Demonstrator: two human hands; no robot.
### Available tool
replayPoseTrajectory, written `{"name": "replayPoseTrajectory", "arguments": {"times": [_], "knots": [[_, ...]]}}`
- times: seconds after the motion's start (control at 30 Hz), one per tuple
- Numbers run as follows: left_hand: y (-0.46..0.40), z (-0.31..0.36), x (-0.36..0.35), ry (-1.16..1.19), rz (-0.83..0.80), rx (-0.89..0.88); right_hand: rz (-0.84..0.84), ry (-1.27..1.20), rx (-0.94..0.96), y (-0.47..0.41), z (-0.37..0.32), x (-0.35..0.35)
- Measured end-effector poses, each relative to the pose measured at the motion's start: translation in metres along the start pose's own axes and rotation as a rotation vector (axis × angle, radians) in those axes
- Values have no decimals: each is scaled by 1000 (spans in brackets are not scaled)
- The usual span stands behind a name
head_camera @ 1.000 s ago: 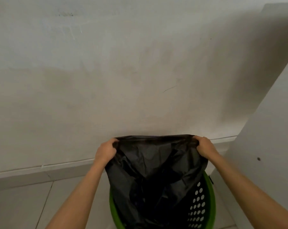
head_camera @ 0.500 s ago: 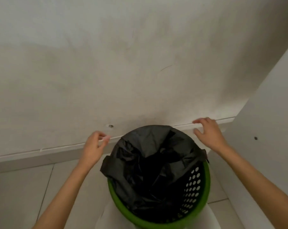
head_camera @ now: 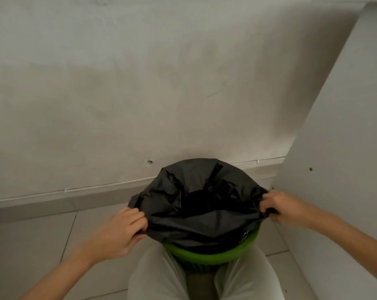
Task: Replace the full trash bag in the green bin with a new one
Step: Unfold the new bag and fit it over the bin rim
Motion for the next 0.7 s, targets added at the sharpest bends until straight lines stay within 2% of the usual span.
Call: {"name": "replayPoseTrajectory", "arguments": {"times": [0.07,0.13,0.2,0.3,0.33,0.43,0.5,0.57,0.6,0.67,0.7], "knots": [[21,13,-7,-109,81,-92,253,18,60,36,-8,9],[33,22,-20,-145,112,-144,374,64,93,62,-19,-8],[37,33,-42,-154,55,-206,423,157,122,75,-28,-41],[38,38,-87,-200,-162,-197,301,282,21,72,-23,-89],[39,30,-105,-209,-265,-124,258,258,-43,67,-18,-101],[30,16,-131,-241,-587,96,57,-40,-259,45,-2,-137],[13,28,-120,-228,-670,134,-112,-45,-294,29,-2,-141],[26,37,-107,-151,-1128,256,-321,25,-287,23,-12,-98],[28,41,-88,-109,-1242,285,-513,-35,-306,28,-23,-86],[7,43,-37,-38,-1141,341,-568,-206,-304,34,-38,-39],[-16,38,-16,-44,-1008,396,-504,-206,-265,23,-44,-12]]}}
Point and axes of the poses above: each hand's wrist, its own y-axis away from the middle knuckle, its own x-axis out of the back of the hand, z = x × y, the point moved 10 cm from there along -y, towards the middle knuckle, and after that the axes turned 13 degrees about x, right-handed, at the moved point
